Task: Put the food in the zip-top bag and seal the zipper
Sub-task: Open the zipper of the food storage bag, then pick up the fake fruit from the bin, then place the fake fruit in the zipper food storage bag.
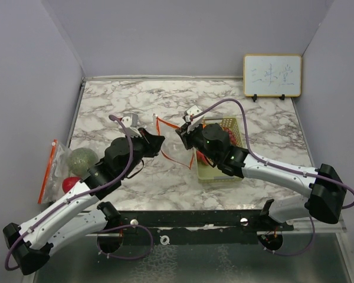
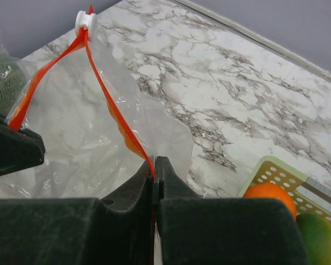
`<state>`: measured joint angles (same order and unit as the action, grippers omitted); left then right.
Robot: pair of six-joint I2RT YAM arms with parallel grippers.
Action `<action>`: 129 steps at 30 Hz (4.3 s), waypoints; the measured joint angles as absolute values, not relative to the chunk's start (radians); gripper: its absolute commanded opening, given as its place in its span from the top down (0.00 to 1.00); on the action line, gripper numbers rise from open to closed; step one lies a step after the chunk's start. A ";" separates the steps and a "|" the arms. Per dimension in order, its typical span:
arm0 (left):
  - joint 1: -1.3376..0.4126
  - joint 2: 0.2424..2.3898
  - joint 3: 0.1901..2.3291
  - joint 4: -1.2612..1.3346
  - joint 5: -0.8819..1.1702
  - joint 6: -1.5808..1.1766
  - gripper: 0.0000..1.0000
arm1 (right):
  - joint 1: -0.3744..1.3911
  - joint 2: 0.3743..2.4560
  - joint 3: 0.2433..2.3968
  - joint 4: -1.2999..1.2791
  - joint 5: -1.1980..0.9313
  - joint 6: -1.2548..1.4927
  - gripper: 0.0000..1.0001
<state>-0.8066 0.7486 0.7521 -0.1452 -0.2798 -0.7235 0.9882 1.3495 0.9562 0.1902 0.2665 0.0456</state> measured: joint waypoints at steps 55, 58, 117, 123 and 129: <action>-0.806 0.810 0.797 -0.566 -0.550 -0.634 1.00 | 1.000 0.994 0.839 0.012 0.097 0.234 0.00; -0.806 0.849 0.797 -0.549 -0.551 -0.627 1.00 | 0.994 1.004 0.831 -0.121 0.225 0.322 0.00; -0.804 0.936 0.852 -0.397 -0.292 -0.666 1.00 | 0.856 1.290 0.775 0.197 -0.287 0.312 0.64; -0.801 0.822 0.789 -0.373 -0.204 -0.733 1.00 | 0.856 1.376 0.887 0.169 -0.008 0.306 0.39; -0.801 0.827 0.707 -0.309 -0.160 -0.781 1.00 | 0.886 1.404 0.937 0.117 0.075 0.265 0.03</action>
